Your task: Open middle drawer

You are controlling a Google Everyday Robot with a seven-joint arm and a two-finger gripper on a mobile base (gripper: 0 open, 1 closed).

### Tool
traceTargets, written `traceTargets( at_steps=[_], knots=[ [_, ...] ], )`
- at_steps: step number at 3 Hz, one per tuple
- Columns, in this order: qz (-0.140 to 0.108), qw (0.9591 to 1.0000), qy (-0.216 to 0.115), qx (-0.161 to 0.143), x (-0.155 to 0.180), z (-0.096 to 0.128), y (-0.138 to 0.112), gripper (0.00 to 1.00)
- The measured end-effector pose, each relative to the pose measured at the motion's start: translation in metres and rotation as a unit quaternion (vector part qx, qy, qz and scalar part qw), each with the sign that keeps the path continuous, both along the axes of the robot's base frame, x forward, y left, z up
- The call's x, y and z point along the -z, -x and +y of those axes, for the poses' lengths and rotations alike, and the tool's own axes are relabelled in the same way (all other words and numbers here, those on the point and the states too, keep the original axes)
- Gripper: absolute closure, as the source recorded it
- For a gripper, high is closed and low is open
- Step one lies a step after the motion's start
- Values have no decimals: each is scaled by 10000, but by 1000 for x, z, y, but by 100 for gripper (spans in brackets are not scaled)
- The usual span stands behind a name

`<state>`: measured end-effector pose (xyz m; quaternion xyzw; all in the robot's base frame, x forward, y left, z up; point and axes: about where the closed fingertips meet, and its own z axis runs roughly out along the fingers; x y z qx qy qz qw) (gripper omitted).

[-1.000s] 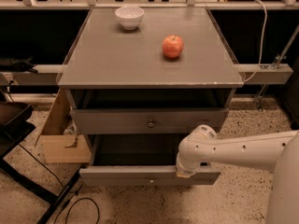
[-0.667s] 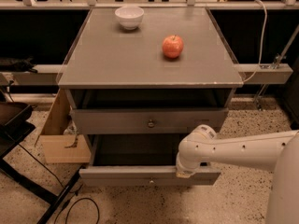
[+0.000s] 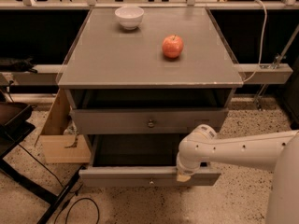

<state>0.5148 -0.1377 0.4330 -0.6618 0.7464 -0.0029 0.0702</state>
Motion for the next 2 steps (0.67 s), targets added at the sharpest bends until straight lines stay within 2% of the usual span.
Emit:
traceTargets(
  at_steps=[1,2],
  knots=[
    [0,10000,0,0,0,0,0,0],
    [42,10000,-13,10,4,0,0,3]
  ],
)
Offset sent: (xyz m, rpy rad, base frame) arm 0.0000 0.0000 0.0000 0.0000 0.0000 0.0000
